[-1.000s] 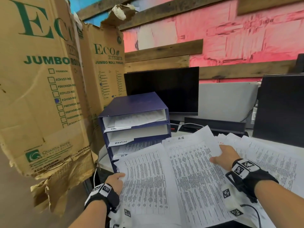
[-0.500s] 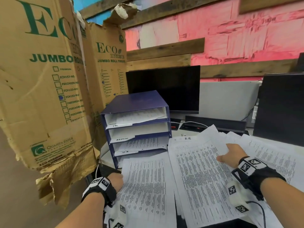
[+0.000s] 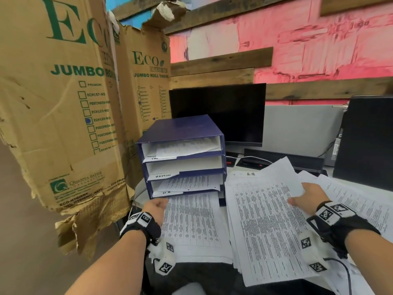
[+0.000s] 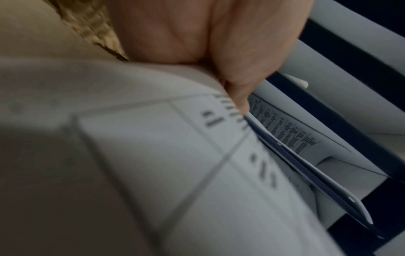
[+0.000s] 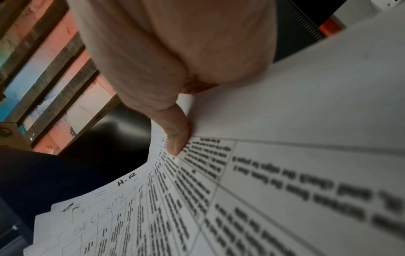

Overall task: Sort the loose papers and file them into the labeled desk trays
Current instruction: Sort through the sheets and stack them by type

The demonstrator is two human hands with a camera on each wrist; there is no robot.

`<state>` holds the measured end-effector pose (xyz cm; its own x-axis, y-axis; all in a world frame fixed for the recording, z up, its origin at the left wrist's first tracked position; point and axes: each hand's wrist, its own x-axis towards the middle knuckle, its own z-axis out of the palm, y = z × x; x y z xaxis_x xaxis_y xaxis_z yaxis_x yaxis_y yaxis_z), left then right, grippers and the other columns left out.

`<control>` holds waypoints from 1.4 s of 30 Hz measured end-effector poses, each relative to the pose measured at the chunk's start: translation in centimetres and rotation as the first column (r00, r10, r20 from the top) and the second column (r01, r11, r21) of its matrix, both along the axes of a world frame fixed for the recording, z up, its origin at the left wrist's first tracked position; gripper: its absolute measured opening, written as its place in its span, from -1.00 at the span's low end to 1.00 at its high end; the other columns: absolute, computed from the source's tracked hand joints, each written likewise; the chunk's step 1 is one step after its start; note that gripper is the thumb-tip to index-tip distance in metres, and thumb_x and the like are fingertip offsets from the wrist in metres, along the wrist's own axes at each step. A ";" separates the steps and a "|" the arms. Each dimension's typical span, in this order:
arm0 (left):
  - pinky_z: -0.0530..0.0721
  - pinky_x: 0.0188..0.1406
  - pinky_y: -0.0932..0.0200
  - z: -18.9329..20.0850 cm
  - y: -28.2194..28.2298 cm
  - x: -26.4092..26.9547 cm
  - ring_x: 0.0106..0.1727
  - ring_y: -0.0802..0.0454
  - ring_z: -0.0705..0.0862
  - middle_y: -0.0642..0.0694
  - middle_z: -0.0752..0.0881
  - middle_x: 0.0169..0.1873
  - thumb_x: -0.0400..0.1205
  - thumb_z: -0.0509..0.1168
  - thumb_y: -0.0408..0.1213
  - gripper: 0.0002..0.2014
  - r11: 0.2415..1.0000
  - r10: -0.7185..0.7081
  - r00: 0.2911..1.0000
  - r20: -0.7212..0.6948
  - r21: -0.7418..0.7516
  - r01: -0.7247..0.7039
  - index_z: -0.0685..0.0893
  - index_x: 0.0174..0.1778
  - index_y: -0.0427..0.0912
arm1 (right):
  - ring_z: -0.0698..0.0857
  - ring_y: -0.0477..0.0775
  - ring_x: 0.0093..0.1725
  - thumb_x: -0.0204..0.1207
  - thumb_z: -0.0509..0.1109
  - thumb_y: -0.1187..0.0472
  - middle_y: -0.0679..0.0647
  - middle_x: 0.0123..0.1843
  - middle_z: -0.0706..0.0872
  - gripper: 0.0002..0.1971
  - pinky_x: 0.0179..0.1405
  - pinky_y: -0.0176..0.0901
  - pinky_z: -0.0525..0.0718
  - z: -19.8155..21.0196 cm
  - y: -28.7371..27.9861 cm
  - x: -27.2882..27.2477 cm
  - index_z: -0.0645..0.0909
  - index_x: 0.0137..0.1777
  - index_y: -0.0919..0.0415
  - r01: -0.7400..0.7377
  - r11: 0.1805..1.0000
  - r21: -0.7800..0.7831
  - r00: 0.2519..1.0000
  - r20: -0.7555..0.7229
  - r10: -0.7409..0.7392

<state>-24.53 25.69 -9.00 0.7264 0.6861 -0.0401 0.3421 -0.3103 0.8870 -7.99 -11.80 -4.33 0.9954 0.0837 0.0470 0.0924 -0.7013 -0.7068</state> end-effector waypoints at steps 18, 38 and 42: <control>0.43 0.46 -0.13 -1.0 -1.0 5.2 0.47 -0.27 0.38 -0.27 0.33 0.50 0.62 0.19 0.13 -0.44 0.806 0.067 0.791 -0.608 0.500 0.317 0.51 0.42 -0.17 | 0.68 0.28 0.03 0.37 0.56 0.34 0.23 -0.02 0.72 -0.70 0.04 0.02 0.65 -2.8 0.6 2.4 0.64 0.09 0.31 0.073 0.996 -0.042 0.995 -0.061 -0.076; -0.01 0.57 -0.41 0.1 -3.6 7.2 0.65 -0.22 0.09 -0.05 0.06 0.67 0.40 0.40 -0.02 -0.01 0.459 -0.230 0.583 -0.779 0.441 0.771 -0.06 0.66 0.12 | 0.69 0.30 0.10 0.38 0.56 0.30 0.25 0.09 0.74 -0.59 0.11 0.13 0.67 -3.0 0.9 2.4 0.61 0.24 0.31 0.095 0.995 0.009 0.995 -0.031 -0.095; 0.23 0.52 -0.35 0.4 -3.1 7.4 0.55 -0.20 0.33 -0.10 0.30 0.60 0.61 0.07 -0.13 -0.45 0.470 -0.215 0.604 -0.767 0.461 0.752 0.25 0.58 -0.02 | 0.68 0.30 0.11 0.38 0.56 0.30 0.25 0.10 0.74 -0.56 0.13 0.17 0.67 -3.0 1.1 2.4 0.61 0.26 0.31 0.091 0.996 0.012 0.996 -0.024 -0.091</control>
<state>-17.10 22.55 -8.63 0.9447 0.2013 -0.2588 0.2057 -0.9786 -0.0102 -5.57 -10.69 -7.28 0.9997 -0.0076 0.0240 0.0119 -0.6968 -0.7171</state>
